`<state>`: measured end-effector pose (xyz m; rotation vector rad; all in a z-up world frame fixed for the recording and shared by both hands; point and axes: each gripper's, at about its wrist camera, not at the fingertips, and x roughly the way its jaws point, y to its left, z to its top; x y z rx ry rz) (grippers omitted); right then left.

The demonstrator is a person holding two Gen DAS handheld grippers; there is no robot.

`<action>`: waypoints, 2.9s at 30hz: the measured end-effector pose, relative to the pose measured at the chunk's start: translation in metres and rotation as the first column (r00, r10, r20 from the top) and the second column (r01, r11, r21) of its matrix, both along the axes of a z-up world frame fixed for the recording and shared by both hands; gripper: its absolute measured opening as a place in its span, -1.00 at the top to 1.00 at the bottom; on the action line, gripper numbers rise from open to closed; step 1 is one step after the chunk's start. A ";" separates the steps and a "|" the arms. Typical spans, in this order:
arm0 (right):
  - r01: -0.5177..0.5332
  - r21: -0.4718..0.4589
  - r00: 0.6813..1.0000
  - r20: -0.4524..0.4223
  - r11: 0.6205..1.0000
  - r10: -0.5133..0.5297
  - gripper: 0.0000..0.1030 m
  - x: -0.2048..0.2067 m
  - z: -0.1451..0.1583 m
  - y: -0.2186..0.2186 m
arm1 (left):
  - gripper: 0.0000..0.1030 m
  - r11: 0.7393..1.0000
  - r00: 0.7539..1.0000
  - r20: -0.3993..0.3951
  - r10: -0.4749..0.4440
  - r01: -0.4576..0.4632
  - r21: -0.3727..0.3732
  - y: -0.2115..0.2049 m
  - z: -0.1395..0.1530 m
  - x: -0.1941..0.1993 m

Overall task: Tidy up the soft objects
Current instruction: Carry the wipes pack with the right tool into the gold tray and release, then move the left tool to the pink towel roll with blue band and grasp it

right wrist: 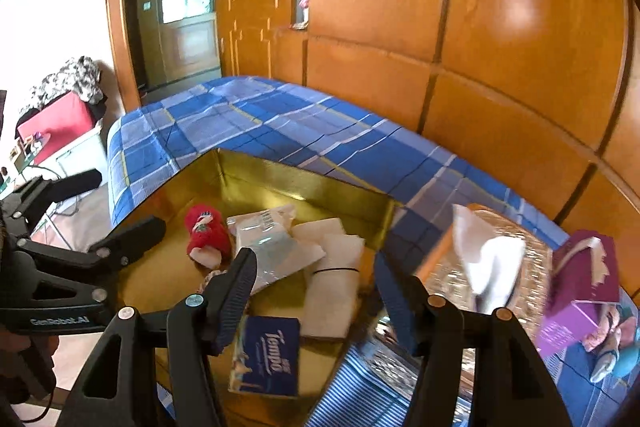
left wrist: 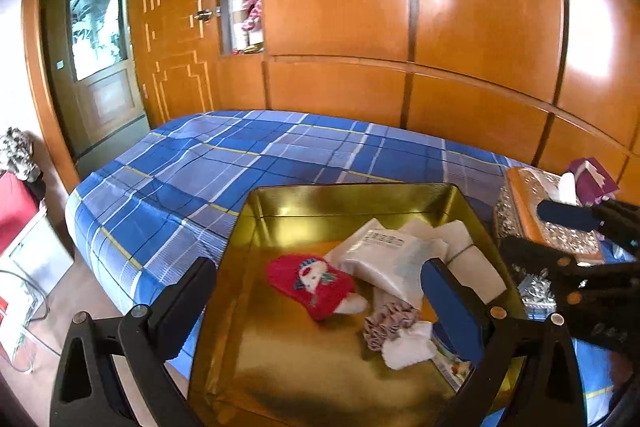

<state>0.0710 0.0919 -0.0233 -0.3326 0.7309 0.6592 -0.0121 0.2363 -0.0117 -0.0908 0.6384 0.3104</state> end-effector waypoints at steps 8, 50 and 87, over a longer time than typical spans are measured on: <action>0.075 0.048 0.993 0.084 0.996 -0.079 -0.20 -0.007 0.027 -0.041 | -0.99 0.997 0.998 -0.004 -0.070 0.070 0.020 -0.023 -0.002 0.000; 0.955 0.225 0.259 -0.300 0.195 -0.918 -0.20 0.043 -0.009 -0.512 | -0.88 0.696 0.698 -0.013 -0.716 0.714 0.070 -0.236 0.062 0.028; 0.899 0.420 0.382 -0.612 0.125 -0.692 -0.20 0.036 -0.033 -0.534 | -0.51 0.668 0.626 -0.359 -0.692 0.744 0.011 -0.528 -0.084 0.320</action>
